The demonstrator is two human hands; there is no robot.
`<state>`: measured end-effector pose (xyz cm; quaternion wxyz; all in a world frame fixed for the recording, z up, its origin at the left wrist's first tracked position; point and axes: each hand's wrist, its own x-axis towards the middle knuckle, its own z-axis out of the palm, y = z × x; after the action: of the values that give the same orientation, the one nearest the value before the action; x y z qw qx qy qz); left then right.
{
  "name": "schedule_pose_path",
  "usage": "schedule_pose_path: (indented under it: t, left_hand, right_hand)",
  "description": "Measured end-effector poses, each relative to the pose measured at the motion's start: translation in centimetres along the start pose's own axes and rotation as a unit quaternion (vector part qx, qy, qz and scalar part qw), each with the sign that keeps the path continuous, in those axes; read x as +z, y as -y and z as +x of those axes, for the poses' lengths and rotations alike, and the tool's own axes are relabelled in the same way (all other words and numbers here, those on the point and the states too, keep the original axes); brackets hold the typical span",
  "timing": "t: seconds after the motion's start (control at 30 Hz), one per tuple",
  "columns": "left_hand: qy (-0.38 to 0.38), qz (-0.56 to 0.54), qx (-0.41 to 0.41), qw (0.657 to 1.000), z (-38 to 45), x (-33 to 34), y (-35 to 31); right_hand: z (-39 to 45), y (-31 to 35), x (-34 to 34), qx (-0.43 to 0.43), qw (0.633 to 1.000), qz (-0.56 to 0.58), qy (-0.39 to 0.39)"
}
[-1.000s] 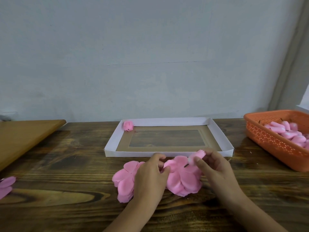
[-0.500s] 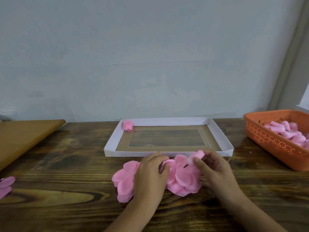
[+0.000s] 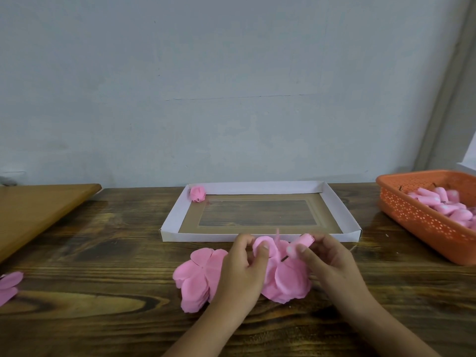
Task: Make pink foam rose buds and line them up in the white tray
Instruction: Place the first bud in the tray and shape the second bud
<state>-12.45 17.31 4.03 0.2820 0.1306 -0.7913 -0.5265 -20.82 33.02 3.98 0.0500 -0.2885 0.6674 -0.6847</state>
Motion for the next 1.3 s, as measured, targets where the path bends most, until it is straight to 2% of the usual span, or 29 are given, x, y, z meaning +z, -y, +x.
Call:
schedule_pose_path:
  t: [0.2,0.33,0.43,0.63,0.83,1.3]
  left_hand:
    - [0.046,-0.129,-0.149,0.979,0.11,-0.22,-0.21]
    - [0.044,-0.195,-0.202,0.959,0.21,-0.10,0.00]
    - [0.041,-0.181,-0.199,0.962,0.32,-0.04,0.28]
    - [0.085,-0.146,-0.153,0.974,-0.07,-0.22,-0.33]
    - [0.060,-0.134,-0.147,0.978,-0.12,-0.20,-0.08]
    - [0.071,-0.117,-0.137,0.981,-0.12,-0.12,-0.25]
  right_hand:
    - [-0.08,-0.02,0.06,0.005,1.000,0.011,0.006]
    - [-0.20,0.12,0.20,0.007,1.000,0.018,0.002]
    - [-0.28,0.22,0.21,0.010,1.000,0.019,0.003]
    - [-0.30,0.20,0.32,0.003,1.000,0.007,0.007]
    - [-0.27,-0.08,0.39,-0.015,1.000,-0.014,0.009]
    - [-0.77,-0.28,0.37,-0.073,0.993,-0.089,0.027]
